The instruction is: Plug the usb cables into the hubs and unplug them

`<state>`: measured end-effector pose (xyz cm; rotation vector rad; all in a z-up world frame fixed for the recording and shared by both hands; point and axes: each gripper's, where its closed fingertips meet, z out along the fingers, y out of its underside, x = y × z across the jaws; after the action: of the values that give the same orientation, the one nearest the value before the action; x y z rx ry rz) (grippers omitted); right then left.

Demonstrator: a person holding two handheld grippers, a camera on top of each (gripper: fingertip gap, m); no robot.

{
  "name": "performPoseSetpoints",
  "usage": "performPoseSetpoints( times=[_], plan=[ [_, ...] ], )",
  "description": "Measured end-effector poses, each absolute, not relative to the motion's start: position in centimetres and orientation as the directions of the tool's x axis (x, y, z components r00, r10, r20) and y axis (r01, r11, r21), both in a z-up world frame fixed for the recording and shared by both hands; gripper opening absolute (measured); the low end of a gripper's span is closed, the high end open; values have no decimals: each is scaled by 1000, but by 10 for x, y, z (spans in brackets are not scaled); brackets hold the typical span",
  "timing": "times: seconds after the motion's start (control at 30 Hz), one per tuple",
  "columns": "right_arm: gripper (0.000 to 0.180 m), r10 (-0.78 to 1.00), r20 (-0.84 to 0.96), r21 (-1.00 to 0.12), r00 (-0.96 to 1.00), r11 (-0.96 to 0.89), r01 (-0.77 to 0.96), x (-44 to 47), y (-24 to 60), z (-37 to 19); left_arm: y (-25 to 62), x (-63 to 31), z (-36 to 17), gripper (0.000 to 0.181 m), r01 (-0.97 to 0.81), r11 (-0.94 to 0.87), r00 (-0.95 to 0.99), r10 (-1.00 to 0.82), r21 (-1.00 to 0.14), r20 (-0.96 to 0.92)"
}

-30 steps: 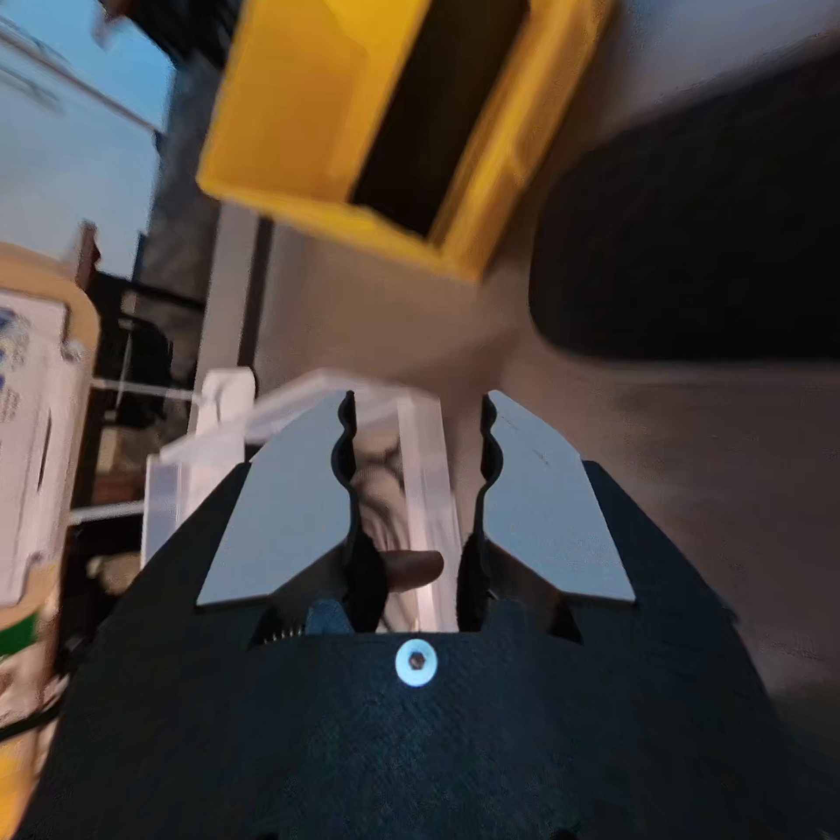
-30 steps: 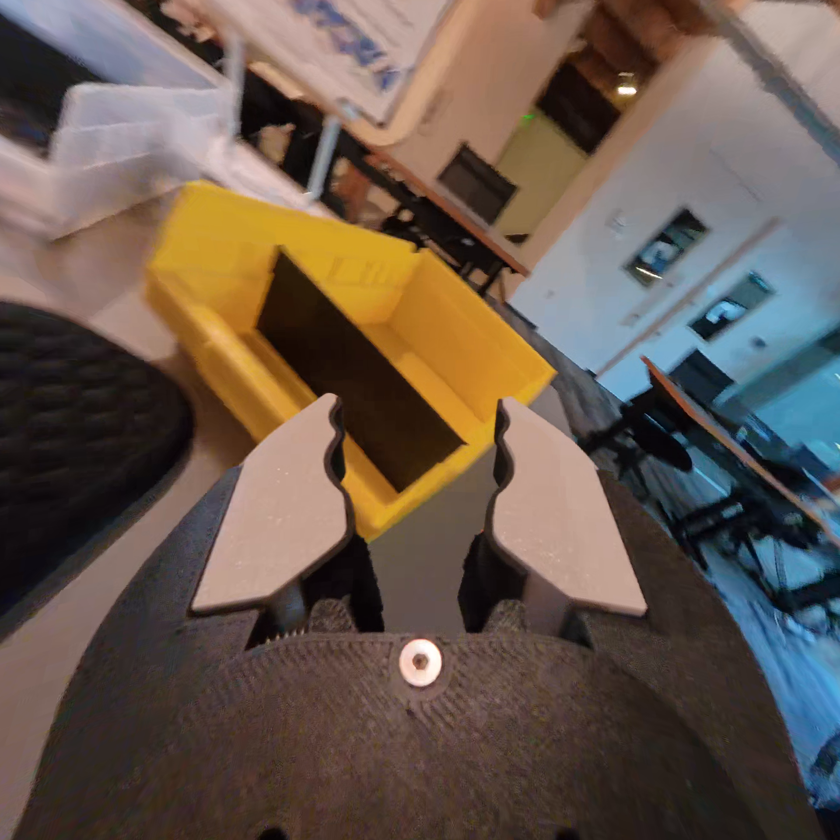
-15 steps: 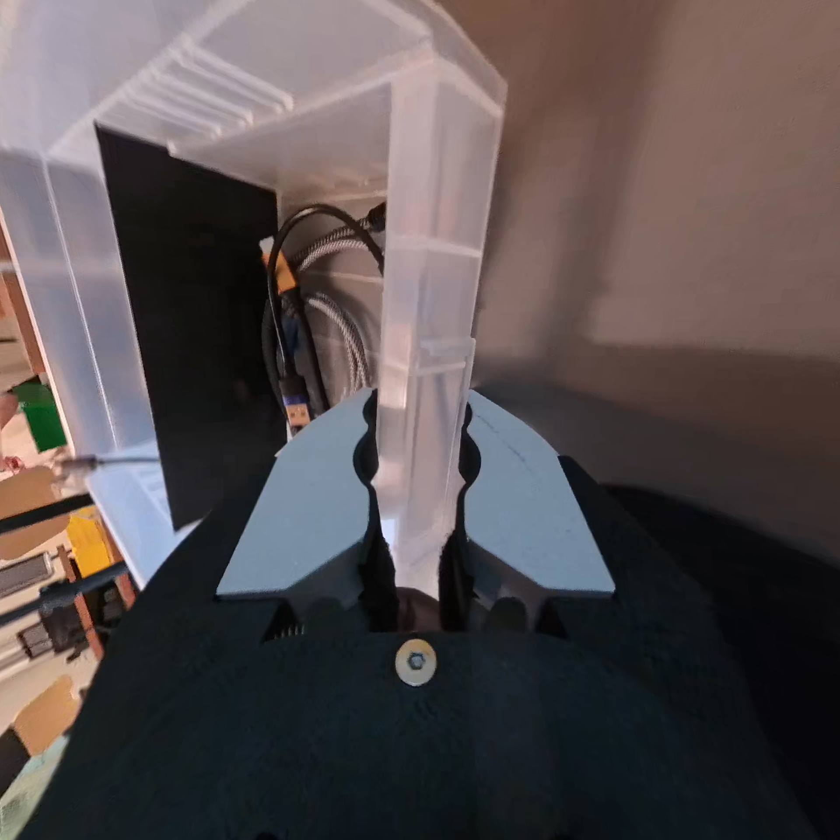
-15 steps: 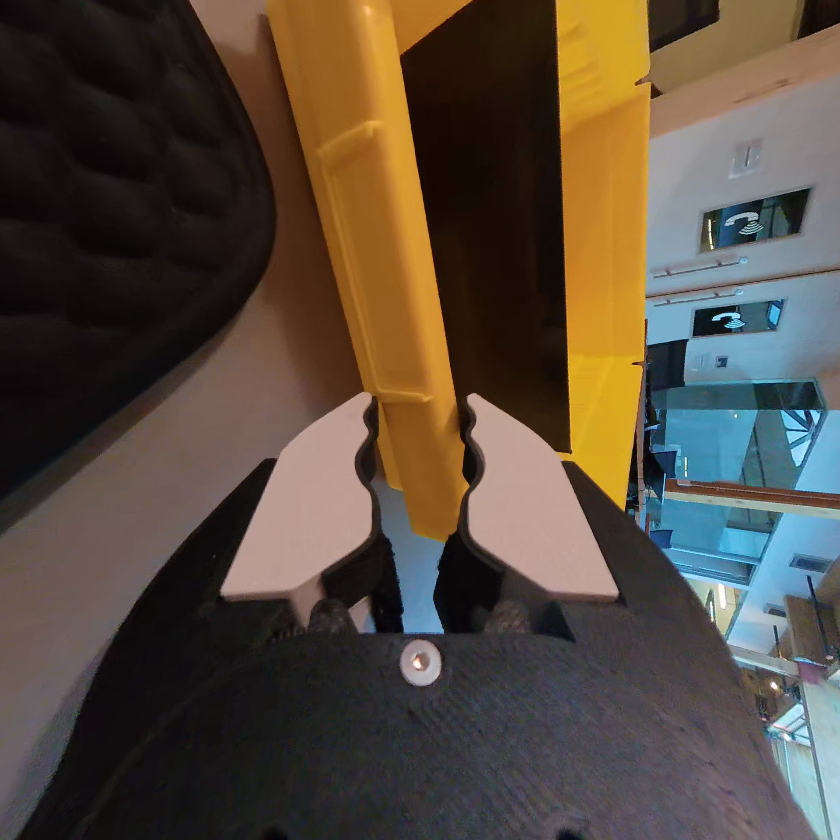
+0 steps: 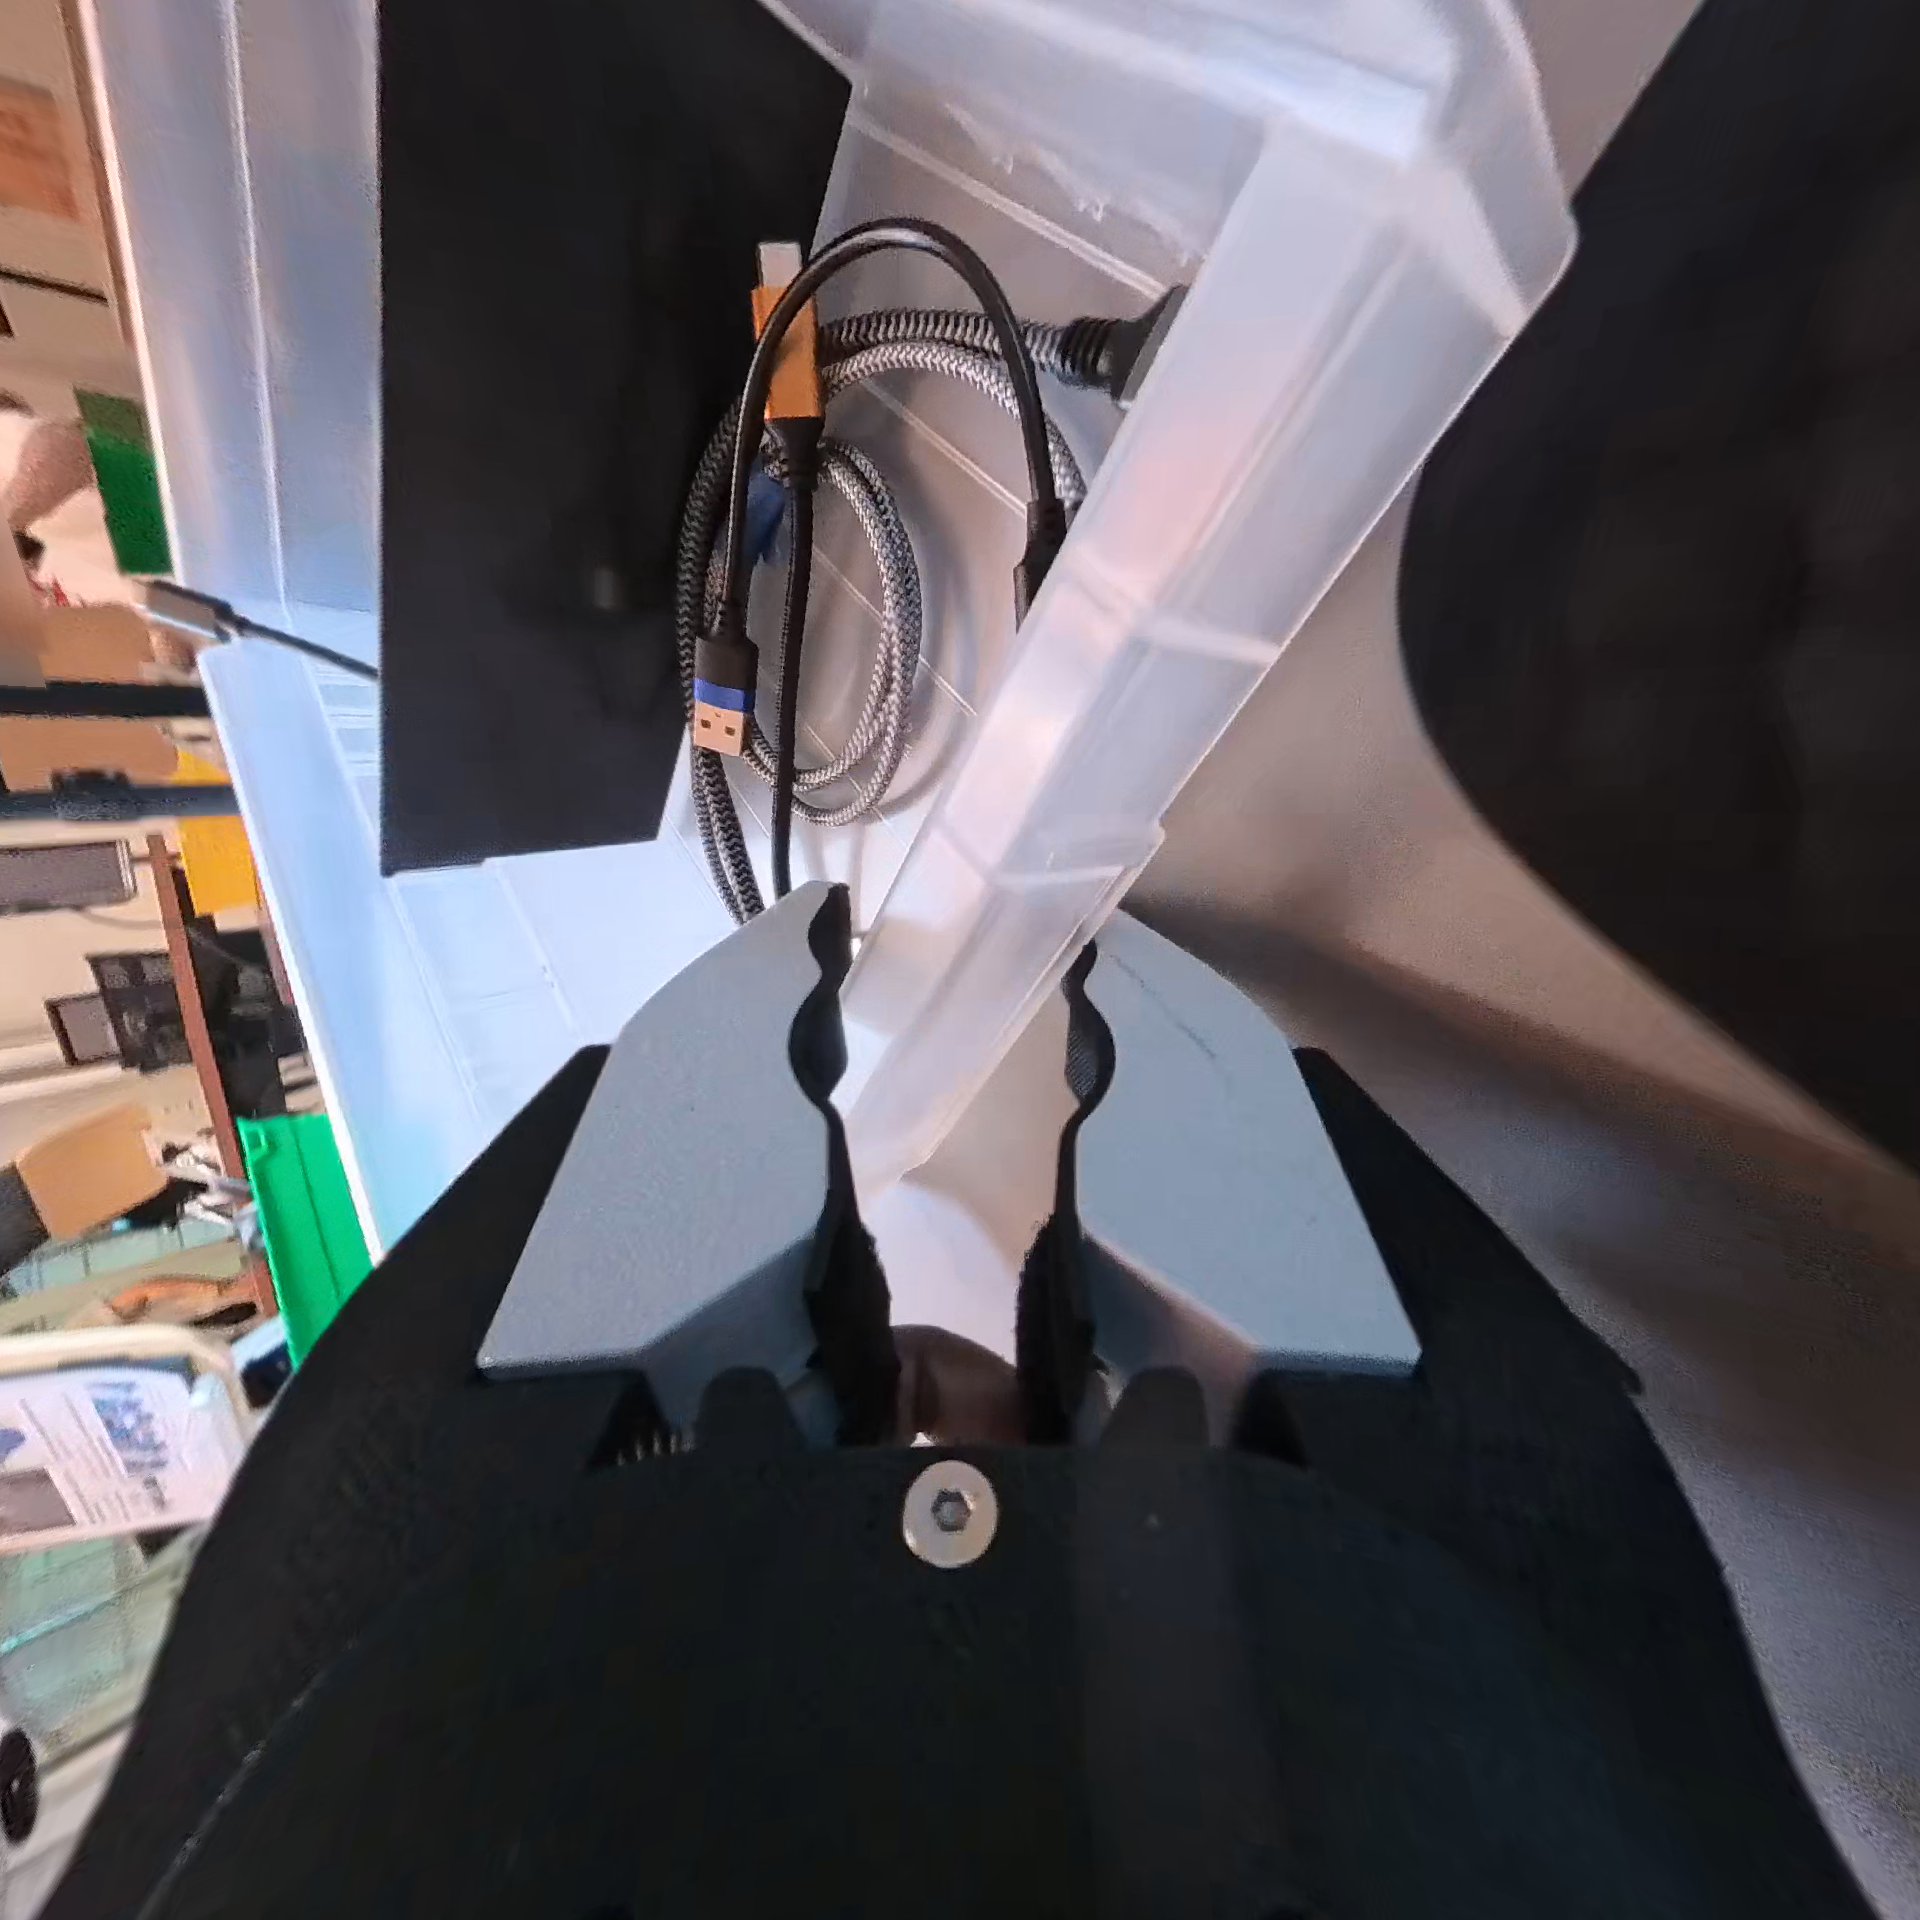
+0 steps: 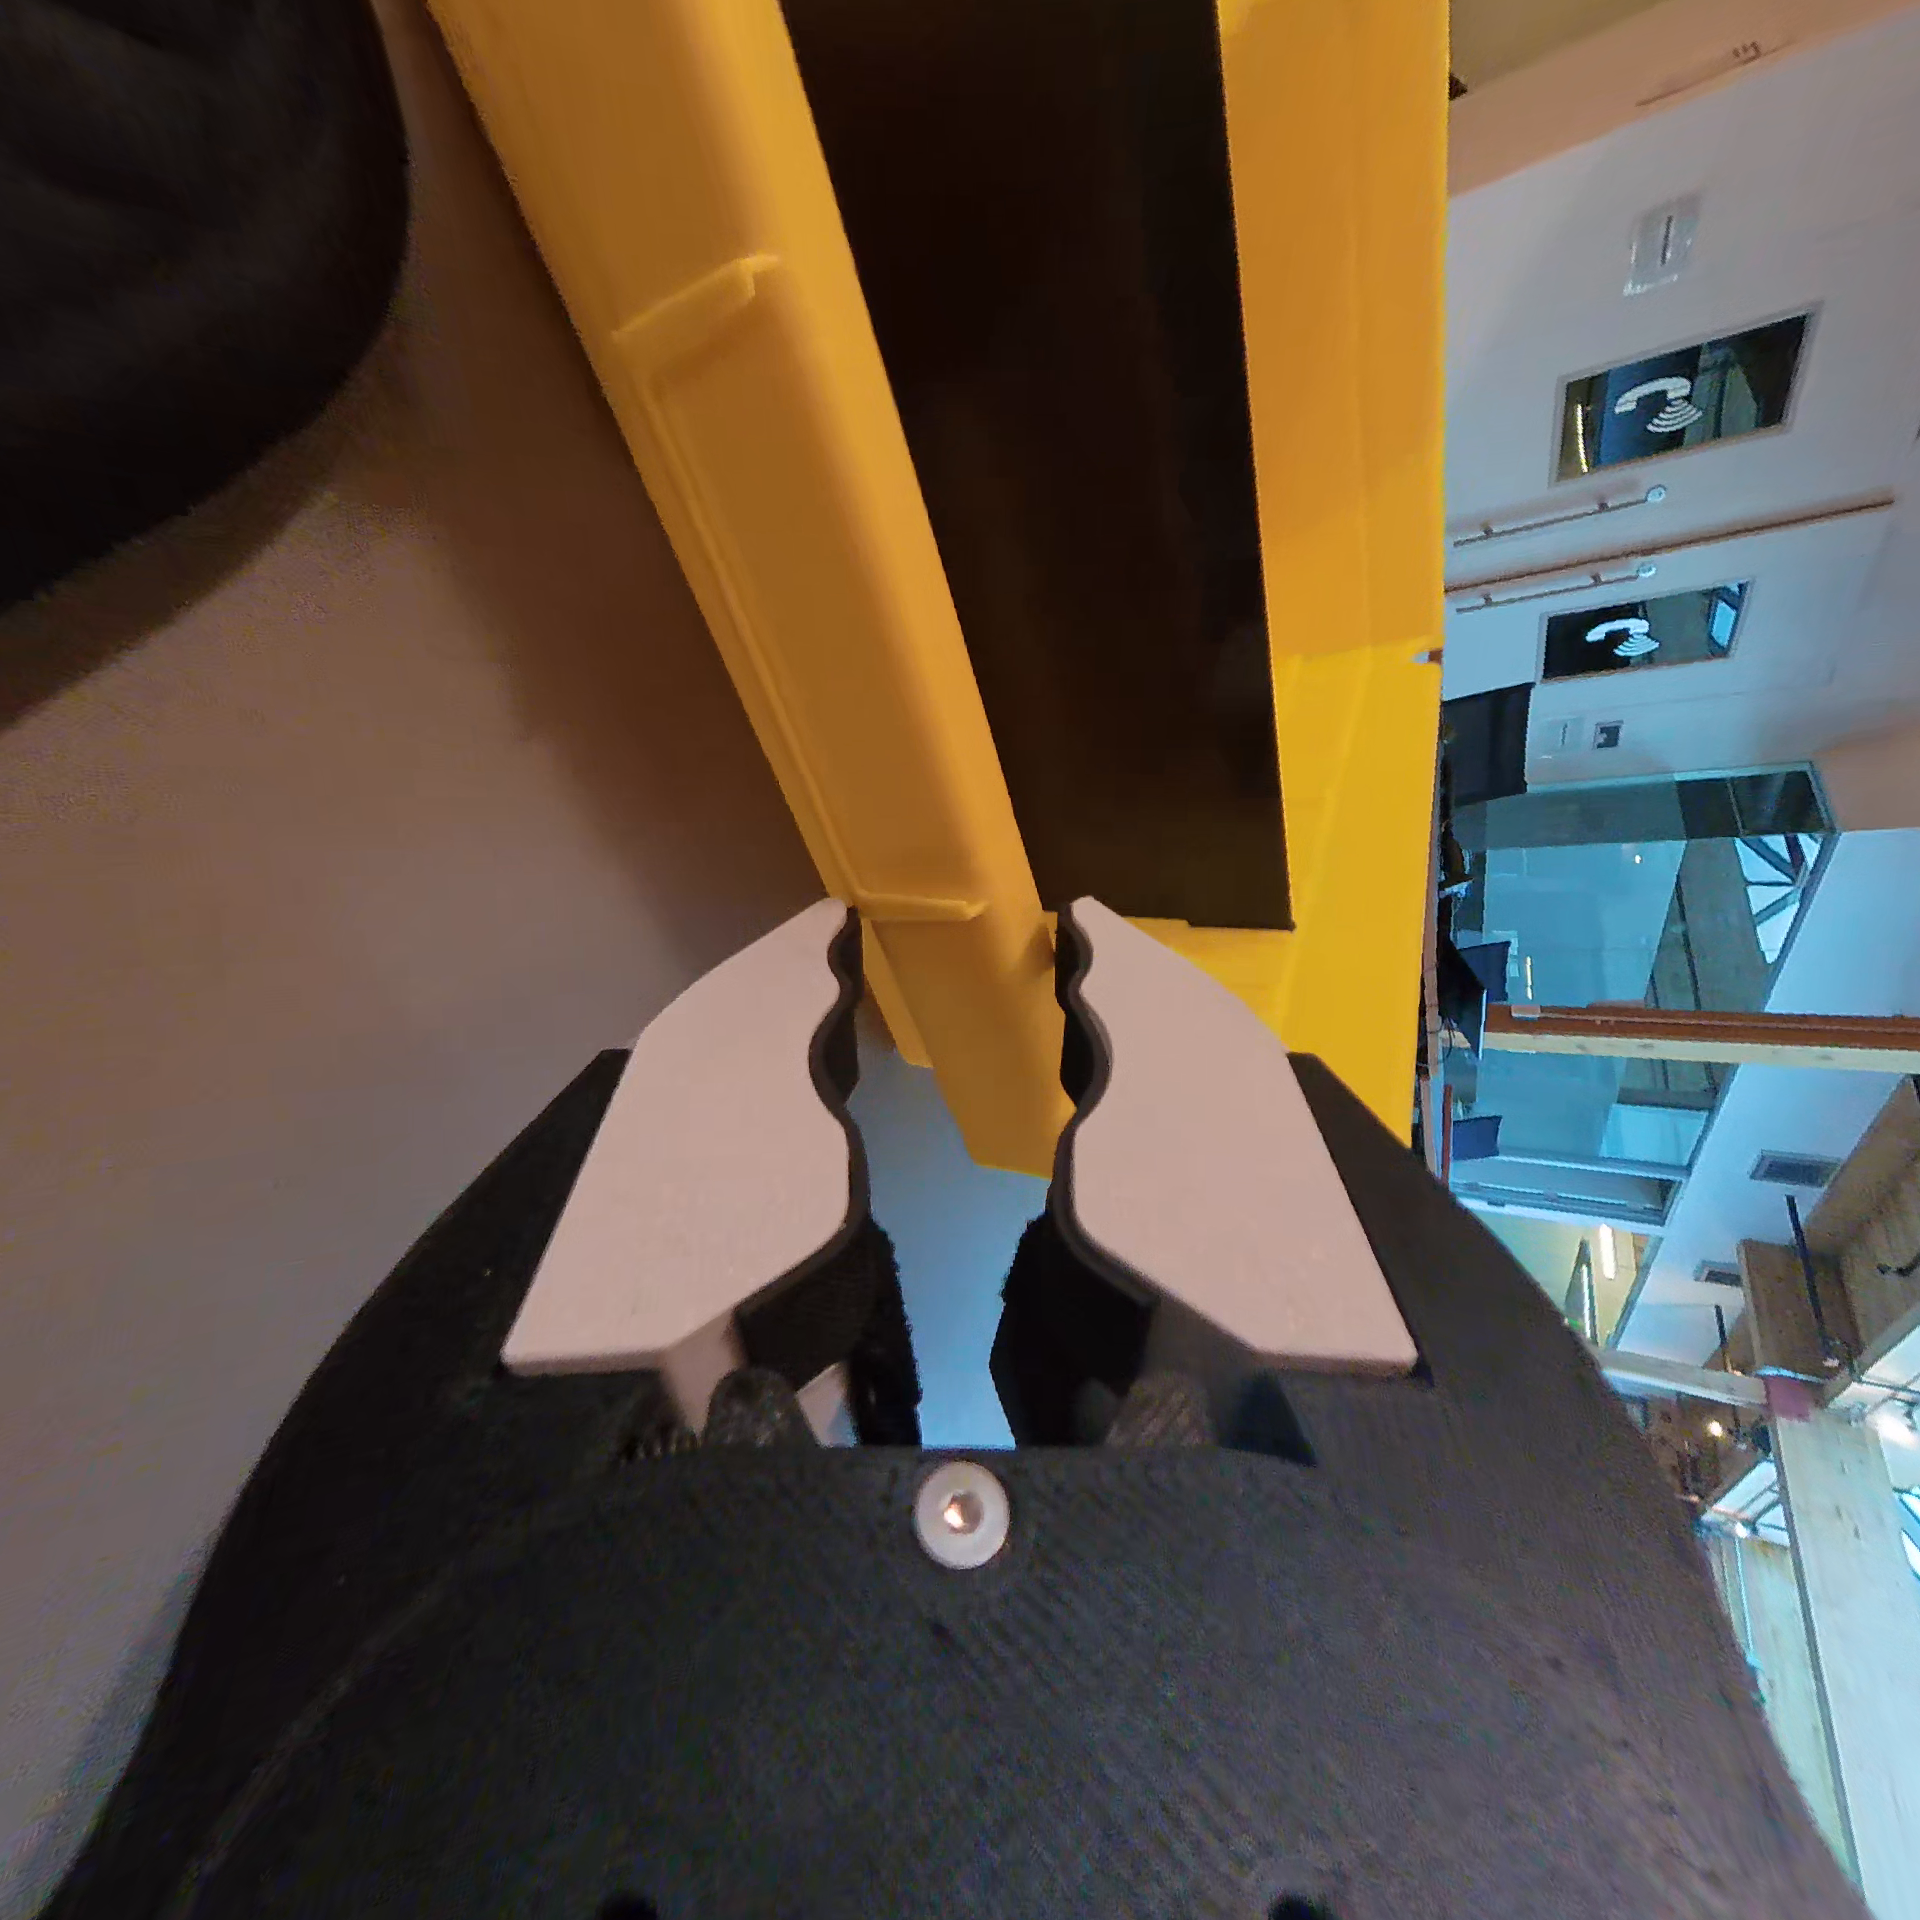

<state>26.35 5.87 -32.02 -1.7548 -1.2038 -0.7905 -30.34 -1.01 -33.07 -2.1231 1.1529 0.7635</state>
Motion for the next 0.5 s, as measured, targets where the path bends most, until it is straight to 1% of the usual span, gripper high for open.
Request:
performPoseSetpoints(
  times=[0.1,0.23,0.5],
  plan=[
    [36,397,849,-291,347,-196,936,272,57,-320,-25,-325,-330,39,-847,-476,481,-499,-236,-721],
    [36,388,850,-296,357,-208,932,277,56,-319,-40,-358,-330,39,-824,-525,497,-489,-214,-717],
    [37,357,848,-316,391,-250,915,294,52,-320,-67,-396,-330,41,-784,-579,543,-463,-224,-700]
  ],
)
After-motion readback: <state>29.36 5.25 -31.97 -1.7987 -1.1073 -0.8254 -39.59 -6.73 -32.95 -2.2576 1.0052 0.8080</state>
